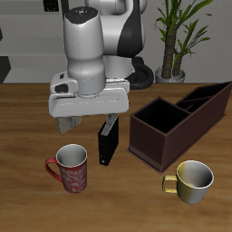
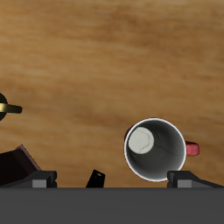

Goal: Place the red mug into the left desk caddy's right compartment and place the yellow book into the left desk caddy's back compartment

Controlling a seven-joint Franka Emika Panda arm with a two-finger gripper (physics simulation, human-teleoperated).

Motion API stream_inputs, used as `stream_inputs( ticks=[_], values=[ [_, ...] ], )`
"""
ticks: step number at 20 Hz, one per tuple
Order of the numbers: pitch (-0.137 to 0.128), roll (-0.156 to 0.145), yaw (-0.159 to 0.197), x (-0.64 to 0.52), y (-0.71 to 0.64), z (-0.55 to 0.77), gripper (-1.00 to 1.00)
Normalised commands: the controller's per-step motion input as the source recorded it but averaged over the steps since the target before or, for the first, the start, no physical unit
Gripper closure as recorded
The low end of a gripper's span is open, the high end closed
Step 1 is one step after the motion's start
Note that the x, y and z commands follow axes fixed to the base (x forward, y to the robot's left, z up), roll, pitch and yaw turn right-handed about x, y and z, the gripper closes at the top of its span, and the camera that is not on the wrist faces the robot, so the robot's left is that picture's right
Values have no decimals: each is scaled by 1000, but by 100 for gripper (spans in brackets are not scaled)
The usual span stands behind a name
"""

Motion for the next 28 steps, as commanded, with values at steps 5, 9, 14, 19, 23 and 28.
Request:
stream_inputs(
  ticks=[5, 9, 14, 19, 23, 28],
  values=[
    [7, -36, -15, 77, 128, -276, -100],
    [12, 50, -37, 34, 144, -269, -100],
    [36, -34, -24, 18, -120, -298, -100],
    [38, -30, -29, 12, -156, -262, -100],
    [23, -11, 11, -10, -45, -239, -100],
    [18, -18, -11, 10, -108, -185, -100]
  ],
)
